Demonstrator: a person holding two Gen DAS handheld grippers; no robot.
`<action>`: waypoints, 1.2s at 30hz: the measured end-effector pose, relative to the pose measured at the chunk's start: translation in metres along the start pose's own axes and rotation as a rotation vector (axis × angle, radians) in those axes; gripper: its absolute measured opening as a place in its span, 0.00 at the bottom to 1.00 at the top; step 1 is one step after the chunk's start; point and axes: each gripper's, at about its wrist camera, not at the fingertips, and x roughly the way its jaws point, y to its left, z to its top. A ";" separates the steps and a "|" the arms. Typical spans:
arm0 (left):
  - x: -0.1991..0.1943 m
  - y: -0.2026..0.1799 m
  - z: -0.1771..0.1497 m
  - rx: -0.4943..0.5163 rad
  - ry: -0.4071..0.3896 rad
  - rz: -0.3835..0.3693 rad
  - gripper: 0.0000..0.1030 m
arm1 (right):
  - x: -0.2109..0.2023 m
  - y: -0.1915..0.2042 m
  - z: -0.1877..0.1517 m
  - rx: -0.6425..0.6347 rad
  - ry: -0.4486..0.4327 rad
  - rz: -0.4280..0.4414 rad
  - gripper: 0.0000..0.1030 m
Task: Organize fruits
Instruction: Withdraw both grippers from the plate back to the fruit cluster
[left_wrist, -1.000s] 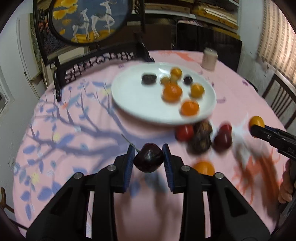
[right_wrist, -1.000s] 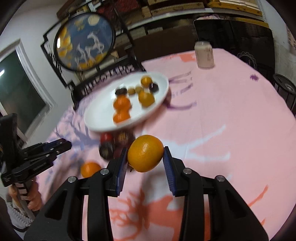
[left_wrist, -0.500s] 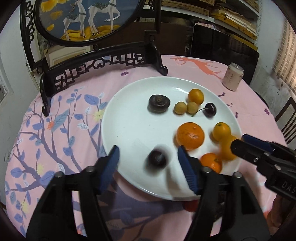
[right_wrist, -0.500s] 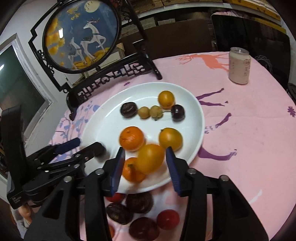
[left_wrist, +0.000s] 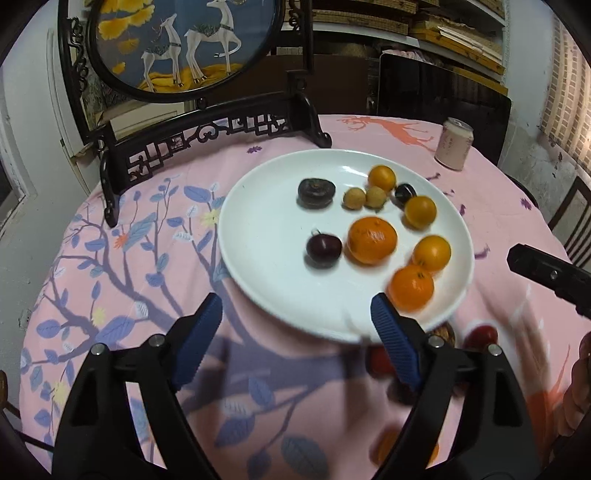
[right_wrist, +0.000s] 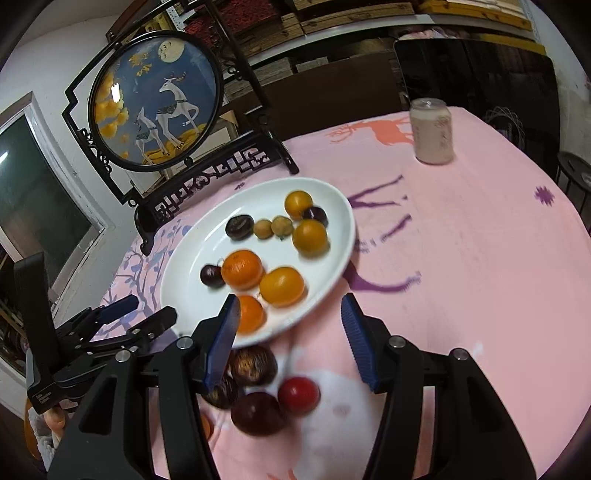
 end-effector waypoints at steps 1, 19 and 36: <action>-0.003 -0.001 -0.005 0.006 0.002 -0.001 0.85 | -0.001 -0.002 -0.003 0.003 0.006 0.000 0.56; 0.008 0.018 -0.039 -0.024 0.109 -0.067 0.90 | 0.018 -0.018 -0.023 0.029 0.172 0.109 0.56; 0.023 -0.034 -0.029 0.220 0.061 -0.350 0.95 | 0.072 0.019 -0.005 -0.144 0.336 0.317 0.74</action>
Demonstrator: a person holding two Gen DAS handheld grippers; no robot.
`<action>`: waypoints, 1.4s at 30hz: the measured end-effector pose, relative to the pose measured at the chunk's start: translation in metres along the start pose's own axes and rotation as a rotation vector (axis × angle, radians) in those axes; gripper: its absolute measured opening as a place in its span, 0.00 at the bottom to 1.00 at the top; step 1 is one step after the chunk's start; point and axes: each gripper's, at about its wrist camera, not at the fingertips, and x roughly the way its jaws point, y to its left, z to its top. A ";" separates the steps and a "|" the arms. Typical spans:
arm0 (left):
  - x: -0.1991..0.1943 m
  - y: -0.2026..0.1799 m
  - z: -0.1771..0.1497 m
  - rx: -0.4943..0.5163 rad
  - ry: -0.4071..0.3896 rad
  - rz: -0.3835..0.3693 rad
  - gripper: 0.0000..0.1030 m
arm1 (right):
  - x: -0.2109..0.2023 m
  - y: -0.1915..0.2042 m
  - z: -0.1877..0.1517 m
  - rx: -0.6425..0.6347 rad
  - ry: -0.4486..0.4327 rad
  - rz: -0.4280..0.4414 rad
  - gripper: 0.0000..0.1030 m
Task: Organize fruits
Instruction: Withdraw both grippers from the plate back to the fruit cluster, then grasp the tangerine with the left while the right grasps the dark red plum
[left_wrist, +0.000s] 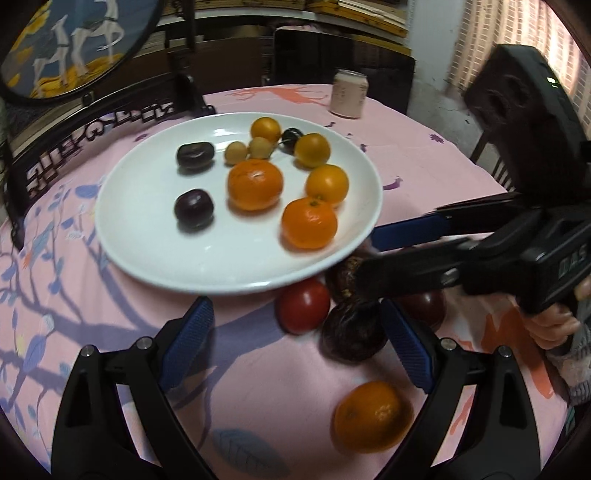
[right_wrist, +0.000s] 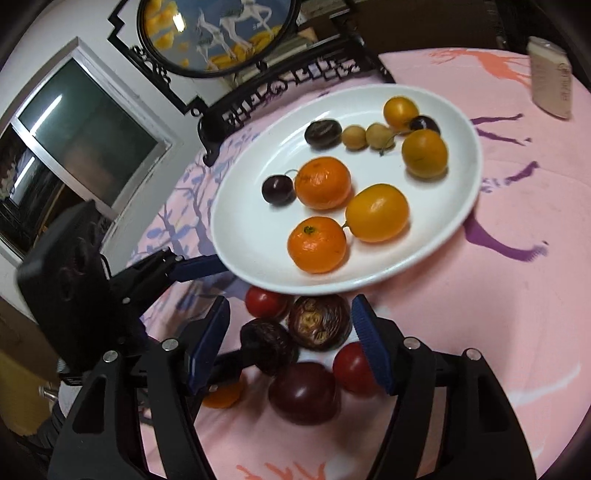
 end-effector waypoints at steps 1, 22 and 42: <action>0.004 0.000 0.001 -0.007 0.009 -0.004 0.96 | 0.003 -0.002 0.003 0.004 -0.005 0.007 0.77; -0.033 -0.032 -0.040 0.073 0.005 0.059 0.97 | -0.047 0.031 -0.036 0.095 -0.061 0.294 0.89; -0.094 -0.034 -0.099 -0.014 -0.056 0.337 0.97 | -0.064 0.053 -0.113 -0.060 -0.231 -0.349 0.73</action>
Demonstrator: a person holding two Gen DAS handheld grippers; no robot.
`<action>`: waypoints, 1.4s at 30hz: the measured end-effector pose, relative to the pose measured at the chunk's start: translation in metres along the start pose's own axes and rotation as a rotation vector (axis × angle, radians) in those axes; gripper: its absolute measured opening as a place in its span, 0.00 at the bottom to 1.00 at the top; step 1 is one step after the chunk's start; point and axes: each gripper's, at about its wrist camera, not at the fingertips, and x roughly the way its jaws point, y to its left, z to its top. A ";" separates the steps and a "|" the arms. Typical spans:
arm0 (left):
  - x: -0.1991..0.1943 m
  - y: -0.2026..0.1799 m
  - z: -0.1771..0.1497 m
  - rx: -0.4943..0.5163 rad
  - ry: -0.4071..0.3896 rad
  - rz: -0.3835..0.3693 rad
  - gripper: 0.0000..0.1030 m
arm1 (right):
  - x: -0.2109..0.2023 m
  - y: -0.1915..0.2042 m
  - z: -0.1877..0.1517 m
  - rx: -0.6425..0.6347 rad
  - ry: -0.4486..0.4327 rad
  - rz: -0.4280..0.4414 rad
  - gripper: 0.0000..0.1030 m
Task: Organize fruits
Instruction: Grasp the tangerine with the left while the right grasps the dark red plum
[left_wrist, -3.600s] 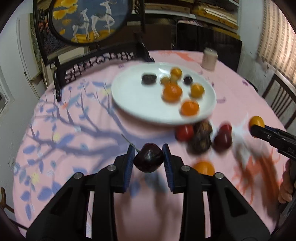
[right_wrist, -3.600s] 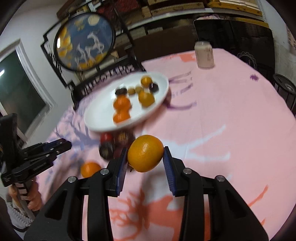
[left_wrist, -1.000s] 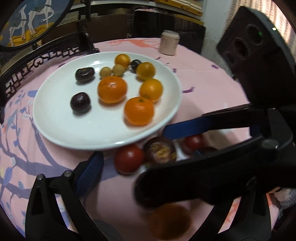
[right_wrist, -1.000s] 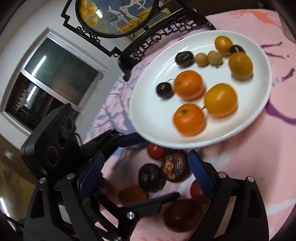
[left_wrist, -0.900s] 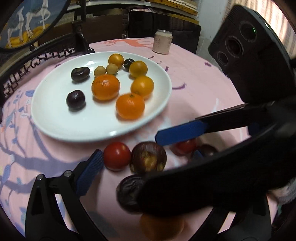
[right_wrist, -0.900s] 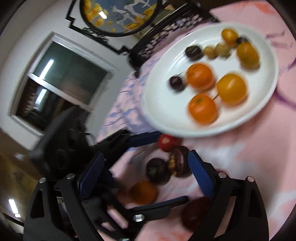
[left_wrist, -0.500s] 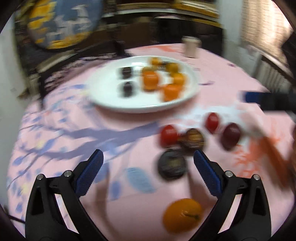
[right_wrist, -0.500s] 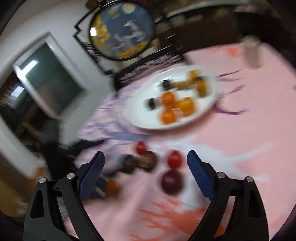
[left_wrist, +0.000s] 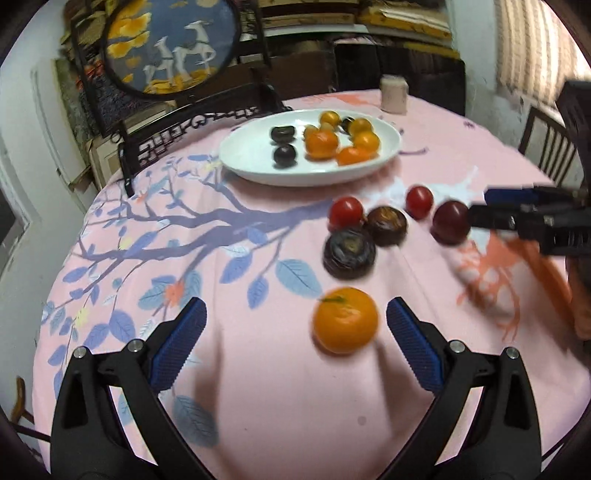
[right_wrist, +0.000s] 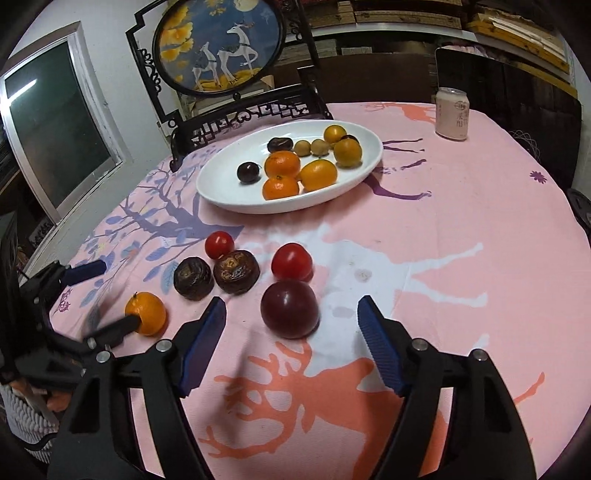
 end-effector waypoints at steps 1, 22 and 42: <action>0.002 -0.006 0.000 0.025 0.005 0.005 0.97 | -0.001 -0.001 0.000 0.005 -0.004 -0.001 0.73; 0.022 -0.017 0.003 0.035 0.087 -0.072 0.40 | 0.014 0.016 -0.002 -0.063 0.019 -0.087 0.63; 0.025 0.026 0.063 -0.111 0.062 0.032 0.40 | -0.008 -0.011 0.015 0.052 -0.062 -0.074 0.37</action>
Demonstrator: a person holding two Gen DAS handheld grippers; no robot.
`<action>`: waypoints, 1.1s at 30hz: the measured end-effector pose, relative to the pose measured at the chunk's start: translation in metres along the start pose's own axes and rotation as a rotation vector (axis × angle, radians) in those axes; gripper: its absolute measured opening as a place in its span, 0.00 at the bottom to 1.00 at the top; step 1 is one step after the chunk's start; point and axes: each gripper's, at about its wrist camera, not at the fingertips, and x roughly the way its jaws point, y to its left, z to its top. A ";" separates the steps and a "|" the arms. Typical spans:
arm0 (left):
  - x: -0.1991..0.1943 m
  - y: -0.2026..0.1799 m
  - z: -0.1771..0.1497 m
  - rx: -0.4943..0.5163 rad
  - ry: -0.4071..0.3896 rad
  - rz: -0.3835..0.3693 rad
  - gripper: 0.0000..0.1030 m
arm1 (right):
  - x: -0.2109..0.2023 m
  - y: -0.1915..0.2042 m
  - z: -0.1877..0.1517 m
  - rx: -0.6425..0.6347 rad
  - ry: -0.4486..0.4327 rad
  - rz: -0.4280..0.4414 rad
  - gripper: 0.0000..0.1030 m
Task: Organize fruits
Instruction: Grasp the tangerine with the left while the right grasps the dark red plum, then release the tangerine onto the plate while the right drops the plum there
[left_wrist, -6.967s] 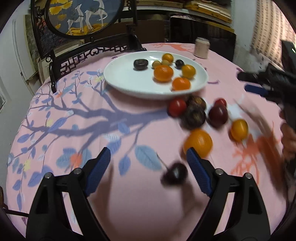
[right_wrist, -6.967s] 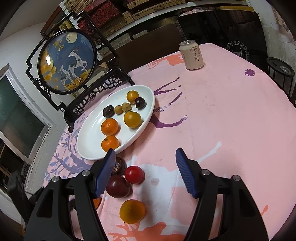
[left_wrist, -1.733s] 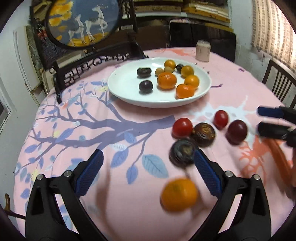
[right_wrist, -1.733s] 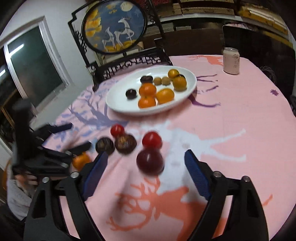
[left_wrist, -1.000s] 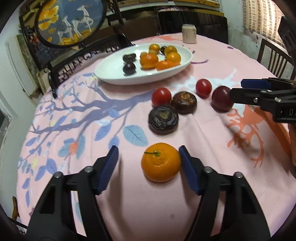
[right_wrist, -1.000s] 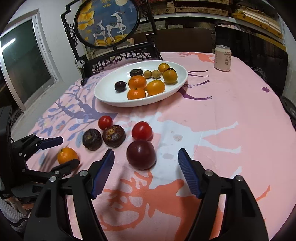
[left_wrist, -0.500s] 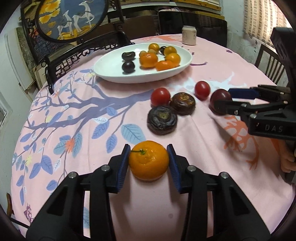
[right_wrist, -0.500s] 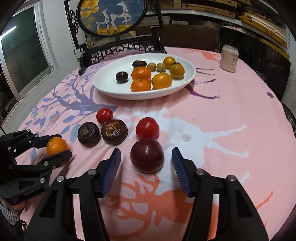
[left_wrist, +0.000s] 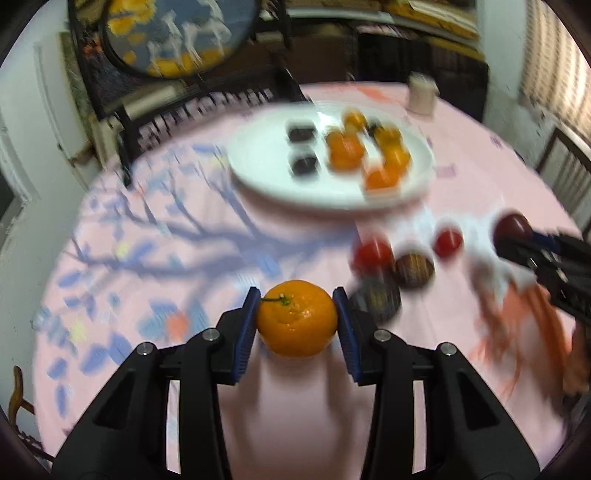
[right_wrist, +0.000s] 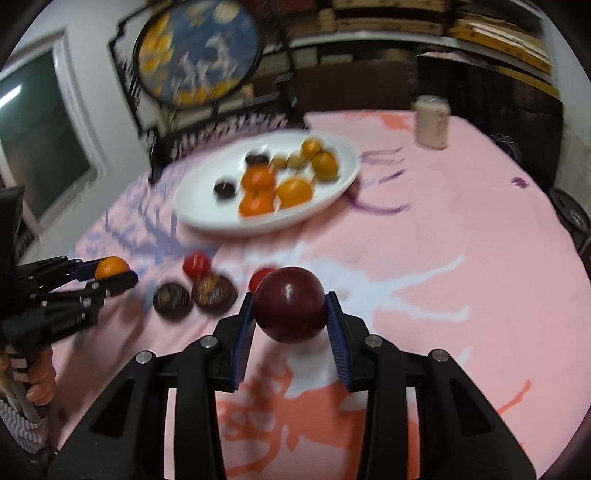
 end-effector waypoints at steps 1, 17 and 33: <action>-0.002 0.001 0.010 -0.002 -0.020 0.018 0.40 | -0.003 -0.004 0.007 0.021 -0.011 0.004 0.37; 0.092 0.018 0.097 -0.157 0.001 0.044 0.40 | 0.097 -0.008 0.110 0.099 0.036 0.023 0.37; 0.076 0.014 0.077 -0.143 -0.057 0.111 0.87 | 0.066 -0.017 0.097 0.123 -0.032 0.079 0.53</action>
